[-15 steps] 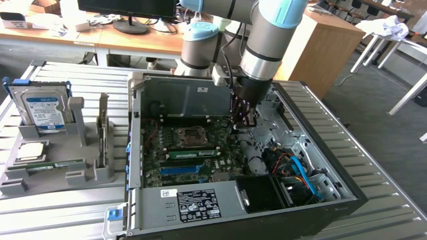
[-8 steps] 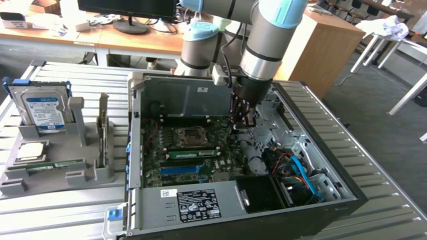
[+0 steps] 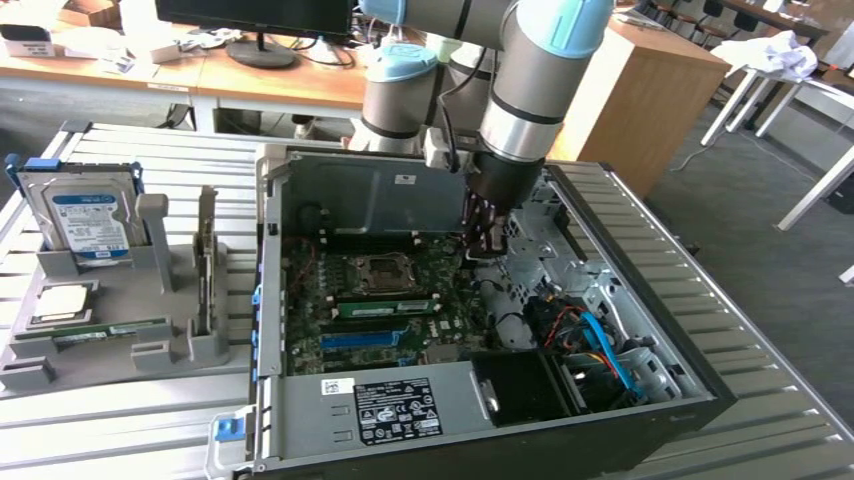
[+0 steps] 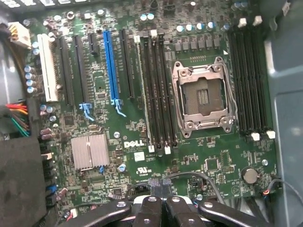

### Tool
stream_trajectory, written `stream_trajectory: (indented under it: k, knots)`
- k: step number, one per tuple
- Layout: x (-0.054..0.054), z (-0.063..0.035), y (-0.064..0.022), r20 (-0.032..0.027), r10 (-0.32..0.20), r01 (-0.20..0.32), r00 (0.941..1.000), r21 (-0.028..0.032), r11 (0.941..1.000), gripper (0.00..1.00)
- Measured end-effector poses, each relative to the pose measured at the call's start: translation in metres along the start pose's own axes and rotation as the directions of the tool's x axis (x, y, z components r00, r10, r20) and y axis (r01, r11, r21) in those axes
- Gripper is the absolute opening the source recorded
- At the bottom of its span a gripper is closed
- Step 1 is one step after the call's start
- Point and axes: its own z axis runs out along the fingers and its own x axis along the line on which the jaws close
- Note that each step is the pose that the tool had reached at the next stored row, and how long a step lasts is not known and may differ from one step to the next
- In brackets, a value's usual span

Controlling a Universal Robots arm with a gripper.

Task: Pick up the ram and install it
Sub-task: 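Press down the ram until it locks into place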

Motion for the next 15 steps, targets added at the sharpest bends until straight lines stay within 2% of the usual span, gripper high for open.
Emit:
stream_trajectory:
  k: [7, 15]
  knots:
    - [0.0001, 0.0019, 0.0000, -0.0032, 0.094, -0.094, 0.9955, 0.0008, 0.9955, 0.10]
    - [0.0001, 0.0026, 0.0001, -0.0041, 0.186, -0.186, 0.9826, 0.0013, 0.9826, 0.10]
